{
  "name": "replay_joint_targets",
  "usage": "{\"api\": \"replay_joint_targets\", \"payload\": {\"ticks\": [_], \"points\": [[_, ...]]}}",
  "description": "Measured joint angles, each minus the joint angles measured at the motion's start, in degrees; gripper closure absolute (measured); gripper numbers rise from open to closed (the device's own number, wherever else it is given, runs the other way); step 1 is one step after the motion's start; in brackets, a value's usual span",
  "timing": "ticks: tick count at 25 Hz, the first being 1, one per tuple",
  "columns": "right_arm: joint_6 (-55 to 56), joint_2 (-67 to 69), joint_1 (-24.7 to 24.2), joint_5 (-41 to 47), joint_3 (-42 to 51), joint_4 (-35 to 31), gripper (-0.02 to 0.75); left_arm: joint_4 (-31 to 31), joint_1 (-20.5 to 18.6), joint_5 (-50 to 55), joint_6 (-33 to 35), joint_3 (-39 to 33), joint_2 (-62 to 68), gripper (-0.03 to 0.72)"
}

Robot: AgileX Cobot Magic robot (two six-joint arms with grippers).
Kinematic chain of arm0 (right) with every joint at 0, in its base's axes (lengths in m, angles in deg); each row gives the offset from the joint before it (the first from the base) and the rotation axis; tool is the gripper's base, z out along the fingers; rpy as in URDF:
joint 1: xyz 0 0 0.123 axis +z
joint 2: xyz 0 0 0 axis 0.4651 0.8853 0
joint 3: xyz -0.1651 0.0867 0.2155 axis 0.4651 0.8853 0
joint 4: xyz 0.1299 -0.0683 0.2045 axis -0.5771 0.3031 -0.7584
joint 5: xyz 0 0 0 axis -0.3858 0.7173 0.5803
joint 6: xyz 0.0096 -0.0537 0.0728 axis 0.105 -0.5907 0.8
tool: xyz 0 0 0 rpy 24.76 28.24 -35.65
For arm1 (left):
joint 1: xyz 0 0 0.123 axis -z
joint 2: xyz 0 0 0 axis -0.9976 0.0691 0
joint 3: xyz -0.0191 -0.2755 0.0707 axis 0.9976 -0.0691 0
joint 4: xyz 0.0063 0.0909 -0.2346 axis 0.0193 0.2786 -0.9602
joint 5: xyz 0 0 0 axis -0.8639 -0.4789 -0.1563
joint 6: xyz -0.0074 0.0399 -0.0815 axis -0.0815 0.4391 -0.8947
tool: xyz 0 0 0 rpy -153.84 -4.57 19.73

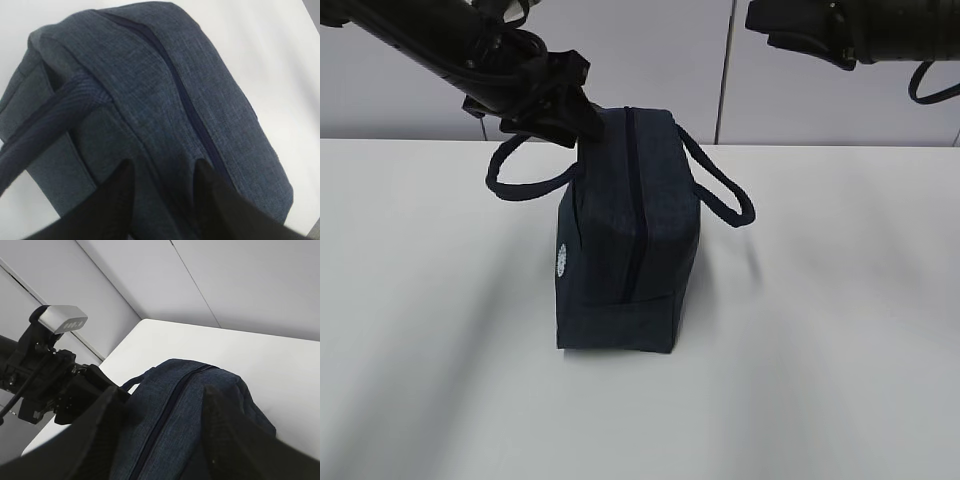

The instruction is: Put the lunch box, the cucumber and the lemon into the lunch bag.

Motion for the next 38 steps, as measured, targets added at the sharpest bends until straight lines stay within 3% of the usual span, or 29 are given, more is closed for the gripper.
{"api": "replay_joint_targets", "payload": {"ticks": [3, 5, 17, 23, 28, 35, 38], "points": [[0.0, 0.0, 0.0, 0.0, 0.0, 0.0, 0.343, 0.0, 0.0, 0.96, 0.0, 0.0, 0.0, 0.321], [0.0, 0.0, 0.0, 0.0, 0.0, 0.0, 0.343, 0.25, 0.0, 1.5, 0.11, 0.0, 0.0, 0.298], [5.02, -3.3, 0.0, -0.96, 0.0, 5.08, 0.342, 12.2, 0.0, 2.07, -0.29, 0.09, -8.93, 0.288], [16.92, -13.71, 0.0, -10.03, 0.0, 21.58, 0.342, 20.3, 0.0, 3.39, -4.28, 0.09, -15.56, 0.288], [32.87, -23.37, 0.0, -10.97, 0.0, 40.41, 0.342, 26.84, 0.0, 5.58, -8.35, -1.51, -22.14, 0.29], [54.61, -36.81, 0.0, -2.7, 0.0, 67.14, 0.342, 30.69, 0.0, 5.69, -11.06, -14.45, -39.12, 0.291], [58.97, -42.55, 0.0, 2.38, 0.0, 72.45, 0.342, 31.76, 0.0, 5.16, -11.6, -22.46, -49.58, 0.291]]}}
